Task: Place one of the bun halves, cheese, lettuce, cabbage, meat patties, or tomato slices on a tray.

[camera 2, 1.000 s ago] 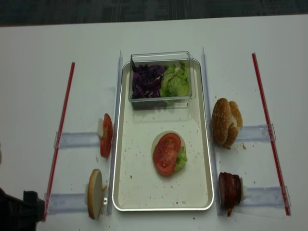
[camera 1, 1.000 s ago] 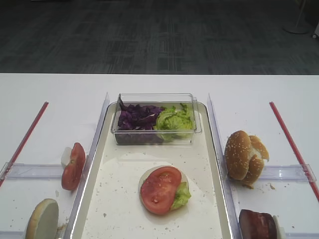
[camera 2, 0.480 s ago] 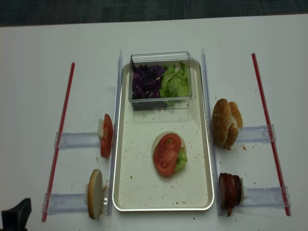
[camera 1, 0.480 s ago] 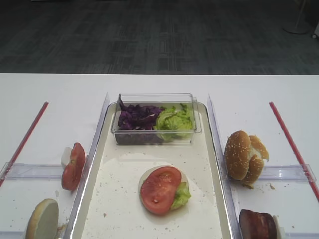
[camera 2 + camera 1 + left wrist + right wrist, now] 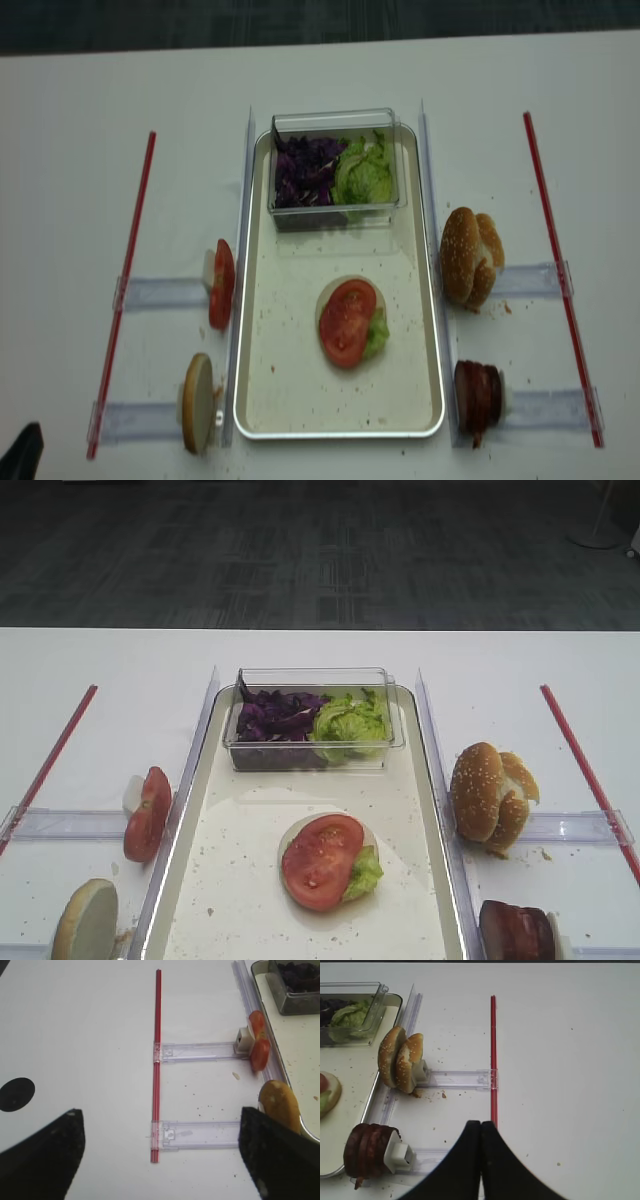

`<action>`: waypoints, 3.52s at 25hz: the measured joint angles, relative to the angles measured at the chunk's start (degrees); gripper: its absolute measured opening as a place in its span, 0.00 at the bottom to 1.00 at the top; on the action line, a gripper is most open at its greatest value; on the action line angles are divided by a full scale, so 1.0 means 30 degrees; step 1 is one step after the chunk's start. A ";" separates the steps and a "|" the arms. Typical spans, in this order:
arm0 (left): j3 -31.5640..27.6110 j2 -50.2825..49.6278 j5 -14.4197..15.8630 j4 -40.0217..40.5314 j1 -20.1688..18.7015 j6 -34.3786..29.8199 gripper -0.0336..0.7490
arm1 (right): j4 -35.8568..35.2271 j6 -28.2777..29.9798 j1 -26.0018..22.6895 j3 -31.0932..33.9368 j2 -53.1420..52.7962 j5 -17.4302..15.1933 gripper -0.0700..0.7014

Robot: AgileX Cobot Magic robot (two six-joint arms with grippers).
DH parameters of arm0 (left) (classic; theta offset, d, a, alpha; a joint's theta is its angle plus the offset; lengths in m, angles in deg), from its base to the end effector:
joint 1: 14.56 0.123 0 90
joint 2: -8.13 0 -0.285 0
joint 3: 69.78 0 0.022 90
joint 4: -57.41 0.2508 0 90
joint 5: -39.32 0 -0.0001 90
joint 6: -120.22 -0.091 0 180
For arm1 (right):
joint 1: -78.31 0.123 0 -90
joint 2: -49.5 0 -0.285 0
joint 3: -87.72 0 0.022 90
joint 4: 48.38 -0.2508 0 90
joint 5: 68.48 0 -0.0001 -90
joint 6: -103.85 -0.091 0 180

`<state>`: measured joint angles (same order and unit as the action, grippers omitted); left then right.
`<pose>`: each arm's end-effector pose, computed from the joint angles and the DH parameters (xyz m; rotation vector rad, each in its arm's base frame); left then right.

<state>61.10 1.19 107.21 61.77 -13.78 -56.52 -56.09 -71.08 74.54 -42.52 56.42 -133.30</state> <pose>-0.0119 0.0063 0.2650 -0.0858 2.1597 0.0678 -0.0076 0.0116 0.2665 -0.0356 2.1131 0.0711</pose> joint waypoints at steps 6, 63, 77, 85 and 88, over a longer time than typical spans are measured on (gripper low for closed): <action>0.0000 0.0032 0.0000 0.0004 0.0026 0.0000 0.78 | 0.0000 0.0000 0.0000 0.0000 0.0000 0.0000 0.14; 0.0000 0.0074 0.0000 0.0034 0.0026 0.0000 0.75 | 0.0000 -0.0156 0.0000 0.0000 0.0000 0.0000 0.14; 0.0000 0.0074 0.0027 0.0034 0.0026 0.0000 0.75 | 0.0000 -0.0205 0.0000 0.0000 0.0000 0.0000 0.14; 0.0000 0.0074 0.0027 0.0034 0.0026 0.0000 0.75 | 0.0000 -0.0205 0.0000 0.0000 0.0000 0.0000 0.14; 0.0000 0.0074 0.0027 0.0076 0.0026 0.0000 0.75 | 0.0000 -0.0205 0.0000 0.0000 0.0000 0.0000 0.14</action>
<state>61.10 1.41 107.29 62.00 -13.70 -56.52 -56.09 -71.69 74.54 -42.52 56.42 -133.30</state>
